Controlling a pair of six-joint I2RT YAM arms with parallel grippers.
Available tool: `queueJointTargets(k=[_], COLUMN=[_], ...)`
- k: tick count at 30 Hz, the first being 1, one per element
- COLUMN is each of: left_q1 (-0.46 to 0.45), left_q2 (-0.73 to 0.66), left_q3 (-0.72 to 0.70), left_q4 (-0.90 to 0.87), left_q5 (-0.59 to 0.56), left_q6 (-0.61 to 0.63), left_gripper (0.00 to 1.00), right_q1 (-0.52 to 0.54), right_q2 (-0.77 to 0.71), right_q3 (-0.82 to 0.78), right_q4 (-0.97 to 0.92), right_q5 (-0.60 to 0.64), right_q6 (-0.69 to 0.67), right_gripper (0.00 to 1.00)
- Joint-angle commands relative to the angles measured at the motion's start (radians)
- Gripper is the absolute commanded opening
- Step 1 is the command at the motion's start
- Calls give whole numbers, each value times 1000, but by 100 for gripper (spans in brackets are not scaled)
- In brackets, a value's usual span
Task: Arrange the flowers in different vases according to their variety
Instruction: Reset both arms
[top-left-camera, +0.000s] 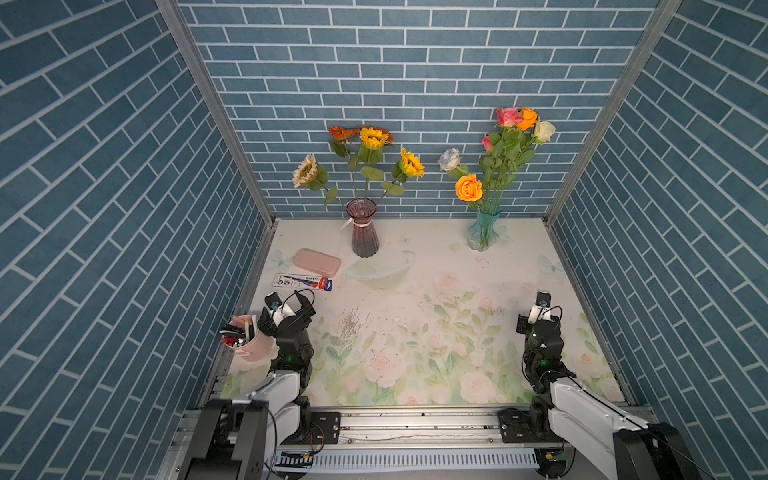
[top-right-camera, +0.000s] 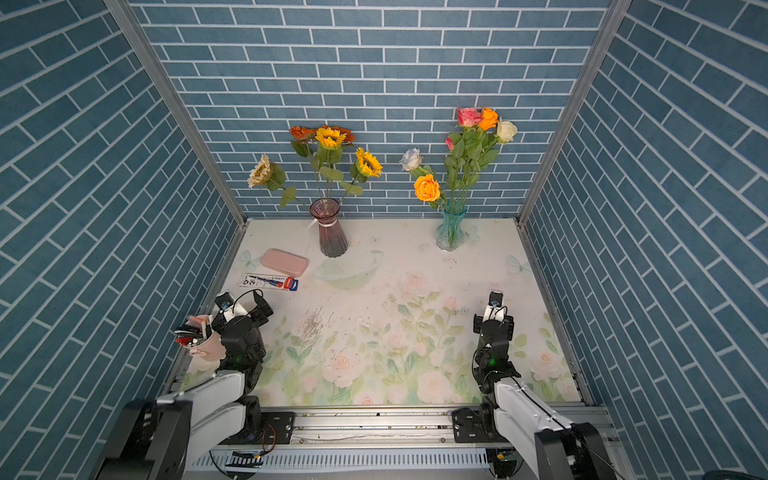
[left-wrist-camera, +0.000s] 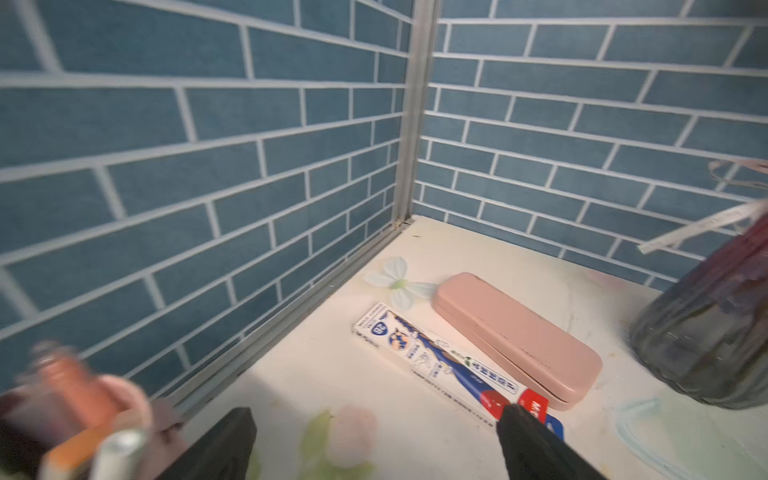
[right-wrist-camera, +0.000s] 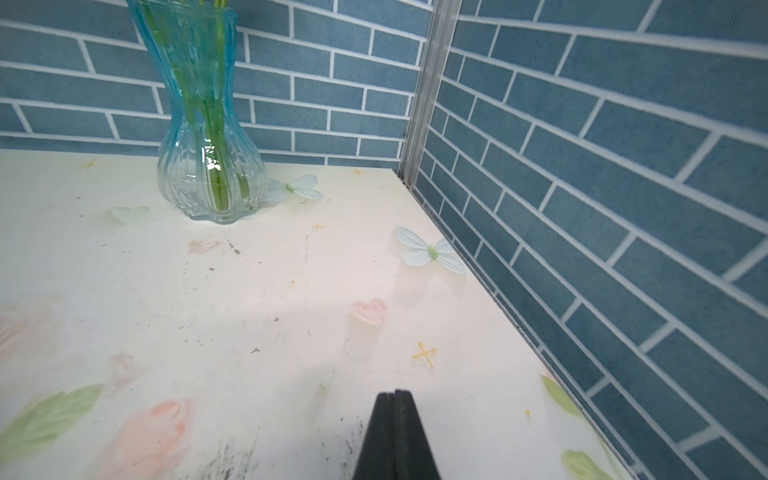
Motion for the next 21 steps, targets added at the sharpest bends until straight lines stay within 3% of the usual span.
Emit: queueJointTargets(k=[1,5,8,12,16,18,21], left_q1=[8,2,3,5,4,4,5], left_q2=[152,358,347,349,351,350,351], left_q3=[80,119,127,136,137,137,136], left_q4=[170,300,266,252,253,251,250], left_q5=[126,273,297,335,335,335,335], left_q6=[53,128,134,147,147,147,148], left_gripper=[96,94,98,100,100,100,100], right_q1=[-38,-84,-127,-183,-212,-235,-230], right_q2=[63,168,276,322,316,395,565], right_q3=[-37,-50,-38,90,79,-12,-19], right_q4=[296,470,585,375,393,677,853], right_q5=[-49,-185,-317,-452,-568,-646,-656], right_q6=[-31,-69,-74,-70,-50,36,23], right_gripper=[0,0,0,0,0,0,0])
